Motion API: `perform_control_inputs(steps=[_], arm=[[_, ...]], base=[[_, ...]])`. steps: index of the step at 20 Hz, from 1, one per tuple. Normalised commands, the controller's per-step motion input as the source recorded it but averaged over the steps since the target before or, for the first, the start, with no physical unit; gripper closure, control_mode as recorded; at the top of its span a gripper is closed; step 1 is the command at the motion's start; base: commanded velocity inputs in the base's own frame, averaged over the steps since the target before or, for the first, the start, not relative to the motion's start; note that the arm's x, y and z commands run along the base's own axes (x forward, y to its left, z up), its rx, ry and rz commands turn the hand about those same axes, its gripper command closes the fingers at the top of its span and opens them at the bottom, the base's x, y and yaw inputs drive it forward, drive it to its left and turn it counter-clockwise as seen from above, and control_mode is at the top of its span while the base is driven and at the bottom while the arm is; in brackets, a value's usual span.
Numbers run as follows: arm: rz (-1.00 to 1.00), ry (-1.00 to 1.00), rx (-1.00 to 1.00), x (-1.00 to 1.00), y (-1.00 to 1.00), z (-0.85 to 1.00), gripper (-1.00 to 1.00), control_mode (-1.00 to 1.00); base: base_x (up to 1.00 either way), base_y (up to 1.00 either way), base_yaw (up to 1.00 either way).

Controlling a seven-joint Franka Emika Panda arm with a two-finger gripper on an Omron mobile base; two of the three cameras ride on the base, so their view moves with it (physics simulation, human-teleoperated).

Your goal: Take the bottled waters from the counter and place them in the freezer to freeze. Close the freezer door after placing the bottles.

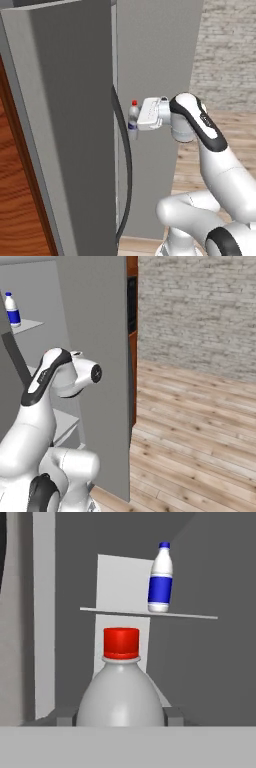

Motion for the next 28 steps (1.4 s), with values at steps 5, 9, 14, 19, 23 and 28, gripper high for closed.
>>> perform_control_inputs(steps=[5,9,14,19,23,28], arm=[[0.03,-0.03,0.00,0.28,0.29,-0.01,1.00,-1.00],[0.10,0.04,0.00,0.71,0.27,0.00,1.00,-1.00],[0.23,0.04,0.00,0.70,0.00,0.00,1.00,-1.00],[0.29,-0.02,-0.03,0.16,0.03,0.00,1.00,-1.00],[0.19,-0.06,-0.09,0.01,0.32,0.00,1.00,-1.00],[0.00,0.00,-0.09,0.00,0.67,0.02,1.00,-1.00]], base=[[0.00,0.00,0.00],[0.00,0.00,0.00],[0.00,0.00,0.00],[0.00,0.00,0.00],[0.00,0.00,0.00],[0.00,0.00,0.00]])
